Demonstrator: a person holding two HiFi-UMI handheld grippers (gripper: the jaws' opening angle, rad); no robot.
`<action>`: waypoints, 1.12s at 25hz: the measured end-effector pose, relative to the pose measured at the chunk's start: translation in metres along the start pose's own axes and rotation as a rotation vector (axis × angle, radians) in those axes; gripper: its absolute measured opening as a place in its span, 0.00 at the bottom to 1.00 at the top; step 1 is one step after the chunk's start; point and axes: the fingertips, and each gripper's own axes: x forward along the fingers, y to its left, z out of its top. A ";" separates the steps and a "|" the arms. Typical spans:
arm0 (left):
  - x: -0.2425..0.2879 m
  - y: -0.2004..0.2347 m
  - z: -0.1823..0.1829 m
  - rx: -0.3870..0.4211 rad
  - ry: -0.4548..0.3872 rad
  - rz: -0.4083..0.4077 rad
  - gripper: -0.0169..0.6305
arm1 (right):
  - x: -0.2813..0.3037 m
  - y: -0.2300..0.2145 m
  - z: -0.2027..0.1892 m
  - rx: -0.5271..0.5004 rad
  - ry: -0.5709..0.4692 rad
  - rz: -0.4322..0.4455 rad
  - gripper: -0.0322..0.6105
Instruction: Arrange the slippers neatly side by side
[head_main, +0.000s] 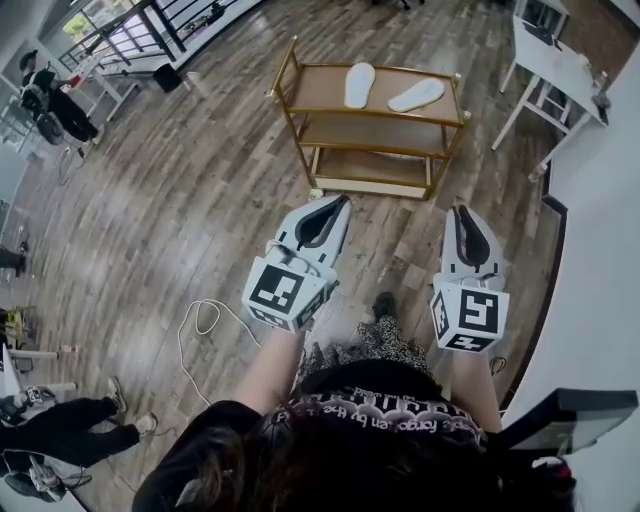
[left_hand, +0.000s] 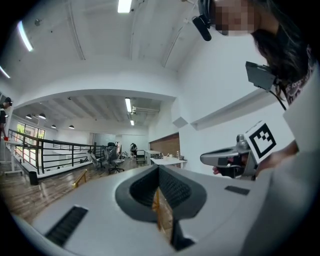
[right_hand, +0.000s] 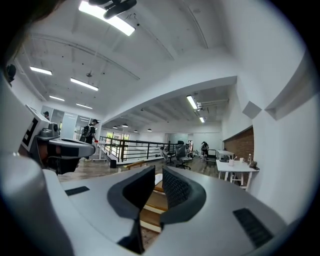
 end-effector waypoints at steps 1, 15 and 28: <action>0.011 0.008 0.000 -0.001 0.001 0.008 0.02 | 0.014 -0.004 -0.002 0.002 0.002 0.005 0.10; 0.153 0.089 0.007 0.033 0.004 0.070 0.02 | 0.177 -0.064 0.001 -0.018 0.007 0.073 0.11; 0.253 0.205 -0.022 -0.004 0.038 0.017 0.02 | 0.317 -0.082 -0.004 -0.018 0.062 0.008 0.11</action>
